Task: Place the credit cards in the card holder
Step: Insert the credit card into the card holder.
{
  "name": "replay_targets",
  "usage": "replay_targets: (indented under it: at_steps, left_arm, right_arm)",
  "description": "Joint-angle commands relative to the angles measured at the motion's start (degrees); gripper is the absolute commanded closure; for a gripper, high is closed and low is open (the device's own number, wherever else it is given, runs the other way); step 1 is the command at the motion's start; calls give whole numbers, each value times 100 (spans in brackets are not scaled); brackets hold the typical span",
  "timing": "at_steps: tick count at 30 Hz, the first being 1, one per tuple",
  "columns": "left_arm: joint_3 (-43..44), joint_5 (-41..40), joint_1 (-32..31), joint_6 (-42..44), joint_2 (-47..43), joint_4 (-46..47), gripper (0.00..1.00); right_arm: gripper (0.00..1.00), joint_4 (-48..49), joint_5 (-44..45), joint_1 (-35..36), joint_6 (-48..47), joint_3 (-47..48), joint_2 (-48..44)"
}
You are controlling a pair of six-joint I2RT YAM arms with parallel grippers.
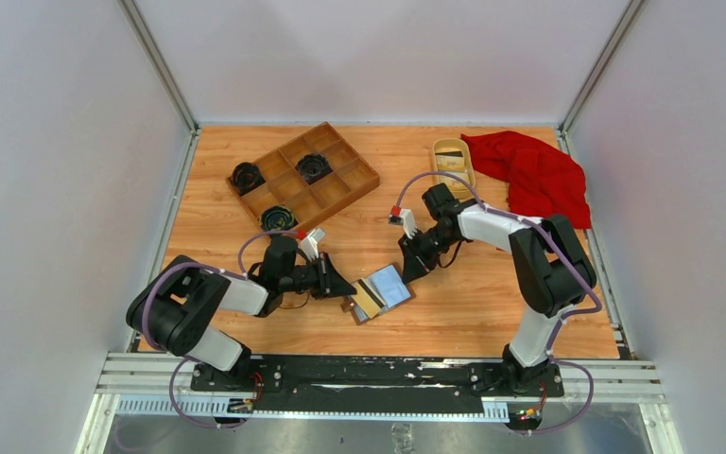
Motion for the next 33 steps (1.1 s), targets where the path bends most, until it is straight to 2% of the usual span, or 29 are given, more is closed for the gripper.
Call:
replay_targets:
  at_steps: [1,9,33]
  left_arm:
    - [27,-101,66,112,-7,-133,100]
    - [157,-324,66,16,380,-142,100]
    - [524,-518,-106,-130,720,-142,100]
  right_arm:
    - [83,-193,119,114,34,162,64]
    - [83,-192,104,123,38,171,61]
    - [83,-188,110,200,86,188,118]
